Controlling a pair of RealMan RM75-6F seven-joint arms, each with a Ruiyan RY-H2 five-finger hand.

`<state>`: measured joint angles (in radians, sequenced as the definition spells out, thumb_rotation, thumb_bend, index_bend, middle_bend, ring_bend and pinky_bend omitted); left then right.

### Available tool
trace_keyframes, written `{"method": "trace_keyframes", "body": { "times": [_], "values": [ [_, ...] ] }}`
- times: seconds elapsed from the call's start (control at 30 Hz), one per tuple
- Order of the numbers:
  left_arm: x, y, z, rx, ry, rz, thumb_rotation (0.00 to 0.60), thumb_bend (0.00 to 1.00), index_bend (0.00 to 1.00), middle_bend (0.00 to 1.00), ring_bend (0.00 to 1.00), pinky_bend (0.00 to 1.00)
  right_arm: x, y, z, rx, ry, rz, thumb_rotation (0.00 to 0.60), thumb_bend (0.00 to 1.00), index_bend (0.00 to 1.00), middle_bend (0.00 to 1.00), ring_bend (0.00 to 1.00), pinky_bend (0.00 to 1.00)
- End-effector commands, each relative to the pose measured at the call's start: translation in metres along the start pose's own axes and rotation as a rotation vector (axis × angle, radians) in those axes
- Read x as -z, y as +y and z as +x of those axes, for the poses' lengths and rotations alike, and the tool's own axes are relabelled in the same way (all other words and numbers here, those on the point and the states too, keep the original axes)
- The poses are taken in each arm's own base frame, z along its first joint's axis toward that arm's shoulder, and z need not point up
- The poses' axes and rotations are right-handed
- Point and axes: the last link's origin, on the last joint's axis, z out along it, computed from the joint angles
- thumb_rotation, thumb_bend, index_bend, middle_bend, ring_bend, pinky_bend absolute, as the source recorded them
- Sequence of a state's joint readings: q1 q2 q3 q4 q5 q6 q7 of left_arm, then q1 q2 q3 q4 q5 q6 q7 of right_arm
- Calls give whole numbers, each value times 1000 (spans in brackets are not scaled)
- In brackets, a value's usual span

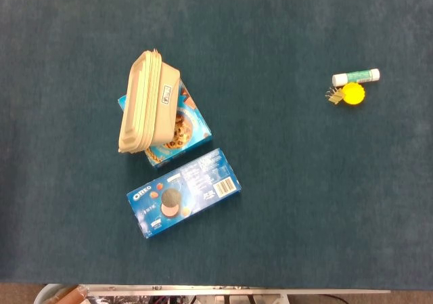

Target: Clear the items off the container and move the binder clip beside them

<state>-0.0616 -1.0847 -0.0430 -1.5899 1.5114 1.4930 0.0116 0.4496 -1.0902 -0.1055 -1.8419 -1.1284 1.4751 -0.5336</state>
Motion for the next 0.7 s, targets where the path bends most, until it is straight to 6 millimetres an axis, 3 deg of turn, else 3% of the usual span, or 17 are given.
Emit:
{"method": "trace_keyframes", "body": {
  "times": [0.03, 0.27, 0.7],
  "values": [
    [0, 4, -1, 10, 8, -9, 600, 392, 185, 123, 60, 44, 20, 8, 0, -18, 35, -17, 600, 248, 390, 316, 216, 380],
    [2, 13, -3, 14, 16, -32, 600, 392, 185, 123, 60, 44, 36, 11, -1, -35, 68, -10, 600, 248, 390, 316, 216, 380],
    [3, 10, -2, 25, 33, -10, 600, 392, 186, 123, 60, 44, 39, 7, 0, -41, 77, 5, 600, 247, 390, 316, 216, 380]
  ]
}}
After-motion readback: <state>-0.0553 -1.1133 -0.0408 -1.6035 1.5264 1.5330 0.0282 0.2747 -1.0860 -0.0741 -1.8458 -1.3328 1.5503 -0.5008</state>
